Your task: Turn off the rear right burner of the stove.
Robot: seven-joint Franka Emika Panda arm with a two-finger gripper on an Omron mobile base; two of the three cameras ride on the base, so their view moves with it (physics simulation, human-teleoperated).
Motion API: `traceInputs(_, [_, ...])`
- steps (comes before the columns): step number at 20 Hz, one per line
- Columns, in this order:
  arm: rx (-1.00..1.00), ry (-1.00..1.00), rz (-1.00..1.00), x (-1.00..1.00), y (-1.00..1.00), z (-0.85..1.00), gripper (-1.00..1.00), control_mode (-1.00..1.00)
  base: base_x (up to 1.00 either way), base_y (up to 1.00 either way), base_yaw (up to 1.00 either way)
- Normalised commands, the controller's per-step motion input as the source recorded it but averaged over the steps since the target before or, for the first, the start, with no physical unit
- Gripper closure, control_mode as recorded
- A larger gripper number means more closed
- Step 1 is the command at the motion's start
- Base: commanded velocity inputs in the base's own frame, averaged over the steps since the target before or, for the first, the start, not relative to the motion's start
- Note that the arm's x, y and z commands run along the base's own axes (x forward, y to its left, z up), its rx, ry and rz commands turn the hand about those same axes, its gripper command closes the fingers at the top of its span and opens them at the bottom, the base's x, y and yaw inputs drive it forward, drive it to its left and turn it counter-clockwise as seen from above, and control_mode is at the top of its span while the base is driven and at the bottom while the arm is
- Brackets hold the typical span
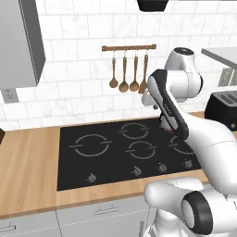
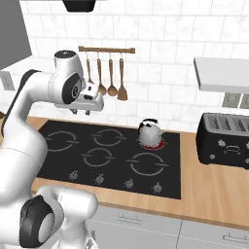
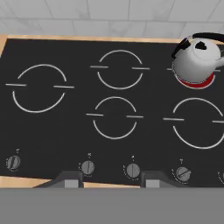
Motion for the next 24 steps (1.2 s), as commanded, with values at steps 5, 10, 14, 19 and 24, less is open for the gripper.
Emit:
traceInputs(5, [0.01,-0.02,0.00,-0.21,-0.23,-0.05,-1.00,-1.00,0.00,0.00,0.00])
traceInputs(10, [0.00,0.07,-0.11,-0.45,-0.72,-0.34,-1.00,-1.00,0.00,0.00,0.00])
traceInputs(14, [0.00,0.16,-0.23,-0.41,-0.92,-0.45,-1.00,-1.00,0.00,0.00,0.00])
traceInputs(19, [0.00,0.42,-0.38,-0.05,-0.92,-0.77,-1.00,-1.00,0.00,0.00,0.00])
traceInputs(24, [-0.01,0.42,-0.40,0.00,-0.48,-0.93,-1.00,-1.00,0.00,0.00,0.00])
